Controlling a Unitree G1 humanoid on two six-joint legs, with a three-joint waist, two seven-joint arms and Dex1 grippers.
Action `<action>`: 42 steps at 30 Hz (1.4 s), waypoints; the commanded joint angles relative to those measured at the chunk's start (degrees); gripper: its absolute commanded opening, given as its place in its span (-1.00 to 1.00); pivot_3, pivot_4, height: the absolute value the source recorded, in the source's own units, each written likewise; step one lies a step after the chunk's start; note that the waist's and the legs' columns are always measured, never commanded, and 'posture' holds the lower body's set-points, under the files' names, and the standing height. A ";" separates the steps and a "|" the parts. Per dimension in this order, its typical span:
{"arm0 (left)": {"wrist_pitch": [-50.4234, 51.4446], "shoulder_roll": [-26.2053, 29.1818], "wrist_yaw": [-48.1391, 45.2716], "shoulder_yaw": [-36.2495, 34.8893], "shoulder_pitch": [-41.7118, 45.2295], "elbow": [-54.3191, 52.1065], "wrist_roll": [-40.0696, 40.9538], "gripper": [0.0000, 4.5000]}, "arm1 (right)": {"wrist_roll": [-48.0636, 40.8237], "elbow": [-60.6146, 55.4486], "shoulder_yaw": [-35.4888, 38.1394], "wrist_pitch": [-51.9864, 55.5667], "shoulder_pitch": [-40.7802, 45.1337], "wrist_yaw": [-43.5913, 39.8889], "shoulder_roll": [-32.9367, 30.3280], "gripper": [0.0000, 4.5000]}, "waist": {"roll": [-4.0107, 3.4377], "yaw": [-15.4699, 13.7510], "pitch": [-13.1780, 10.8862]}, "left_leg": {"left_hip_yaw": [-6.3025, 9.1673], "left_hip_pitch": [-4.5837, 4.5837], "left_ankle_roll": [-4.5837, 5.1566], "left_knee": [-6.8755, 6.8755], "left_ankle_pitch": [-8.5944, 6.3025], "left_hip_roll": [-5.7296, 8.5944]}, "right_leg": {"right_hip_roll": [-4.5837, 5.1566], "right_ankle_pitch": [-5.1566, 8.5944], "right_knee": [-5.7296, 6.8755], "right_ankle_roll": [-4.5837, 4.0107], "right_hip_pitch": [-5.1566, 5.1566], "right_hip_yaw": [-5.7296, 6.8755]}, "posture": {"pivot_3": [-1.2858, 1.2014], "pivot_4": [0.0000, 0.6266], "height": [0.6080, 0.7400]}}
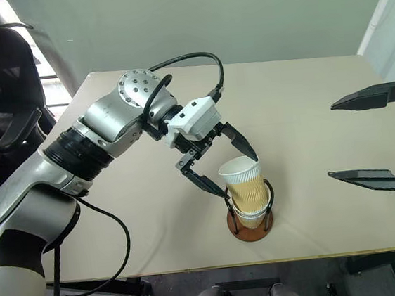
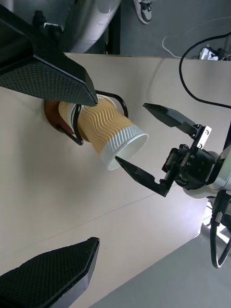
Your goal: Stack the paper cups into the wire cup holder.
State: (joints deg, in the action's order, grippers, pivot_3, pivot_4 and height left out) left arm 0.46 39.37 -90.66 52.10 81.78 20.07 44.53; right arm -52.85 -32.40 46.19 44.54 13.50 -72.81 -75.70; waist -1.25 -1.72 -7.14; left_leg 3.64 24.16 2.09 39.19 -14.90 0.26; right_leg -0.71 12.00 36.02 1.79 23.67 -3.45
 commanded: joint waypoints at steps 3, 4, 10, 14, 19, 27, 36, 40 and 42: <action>0.77 -0.15 -1.84 -1.63 -0.41 -2.53 0.47 0.99 | 0.20 -0.08 1.72 -0.13 0.76 0.12 -1.07 1.00 | 0.00 0.01 0.00 | 0.00 -0.01 0.00 -0.01 0.00 0.00 | 0.00 0.00 0.01 0.00 0.00 0.00 | 0.03 -0.52 1.00; 0.89 -0.03 -1.84 -1.37 -0.70 -3.35 0.74 0.99 | 0.30 -0.14 1.92 -0.02 0.67 0.09 -1.05 1.00 | 0.00 0.01 0.00 | 0.00 -0.02 -0.01 -0.01 0.00 0.00 | 0.00 0.00 0.02 0.00 0.00 0.00 | 0.03 -0.52 1.00; 0.23 0.72 -1.84 -1.52 -1.11 -4.86 0.67 0.99 | 0.77 -0.19 2.31 0.13 0.41 -0.11 -0.94 1.00 | 0.00 0.01 0.00 | 0.00 -0.01 0.00 0.01 0.00 0.00 | 0.00 0.00 0.01 0.00 -0.01 0.00 | 0.03 -0.52 1.00; -0.11 -0.36 -1.84 -5.94 -0.96 -2.46 -0.09 0.99 | 0.85 0.67 0.78 -1.13 1.06 -0.25 -0.96 1.00 | 0.00 0.01 0.00 | 0.00 -0.01 -0.01 0.00 0.01 0.00 | 0.00 0.00 0.02 0.00 0.00 0.00 | 0.03 -0.52 1.00; 1.14 0.97 -1.31 -20.23 1.37 12.92 -5.93 0.99 | 3.03 5.19 -5.19 -6.44 3.01 -1.73 -1.17 1.00 | 0.00 0.18 0.00 | 0.00 -0.03 0.00 -0.01 0.00 -0.01 | -0.01 -0.01 0.04 -0.01 0.02 0.00 | 0.03 -0.52 1.00; 6.73 19.31 7.48 -37.75 -8.97 20.75 -16.43 0.99 | 11.67 18.58 -12.26 -15.56 1.99 -8.31 -0.96 1.00 | -0.26 1.73 0.14 | 0.00 -0.12 -0.20 -0.24 0.12 -0.03 | -0.10 0.03 0.01 -0.17 0.21 -0.07 | 0.03 -0.52 1.00; 25.87 31.76 16.79 -65.91 -51.28 -10.98 -7.81 0.99 | 17.31 34.29 -28.17 -23.77 16.37 -14.32 0.36 1.00 | 0.07 1.23 0.11 | 0.03 -0.02 -0.80 -0.19 0.53 -0.06 | -0.10 0.17 0.03 -0.22 0.17 0.00 | 0.03 -0.52 1.00; 29.44 31.42 19.67 -75.07 -59.58 -18.03 -7.49 0.99 | 20.53 39.67 -34.98 -26.00 25.41 -17.14 2.57 1.00 | 0.14 1.20 0.09 | 0.05 -0.13 -0.52 -0.23 0.37 -0.08 | -0.09 0.11 0.20 -0.68 0.17 0.00 | 0.03 -0.52 1.00; 31.02 31.08 20.63 -78.24 -62.37 -20.34 -7.51 0.99 | 21.91 41.82 -37.07 -26.99 28.18 -18.31 3.69 1.00 | 0.13 1.23 0.09 | 0.06 -0.21 -0.24 -0.22 0.21 -0.07 | -0.10 0.18 0.38 -1.08 0.19 0.02 | 0.03 -0.52 1.00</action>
State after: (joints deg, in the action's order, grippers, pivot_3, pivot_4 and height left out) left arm 30.28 69.70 -70.92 -22.60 19.91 2.27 36.17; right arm -32.03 8.30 9.56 18.87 40.00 -89.99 -71.82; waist -1.12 -0.49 -7.05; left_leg 3.70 23.92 1.82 39.00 -14.67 0.20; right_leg -0.79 12.16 36.58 0.63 23.89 -3.44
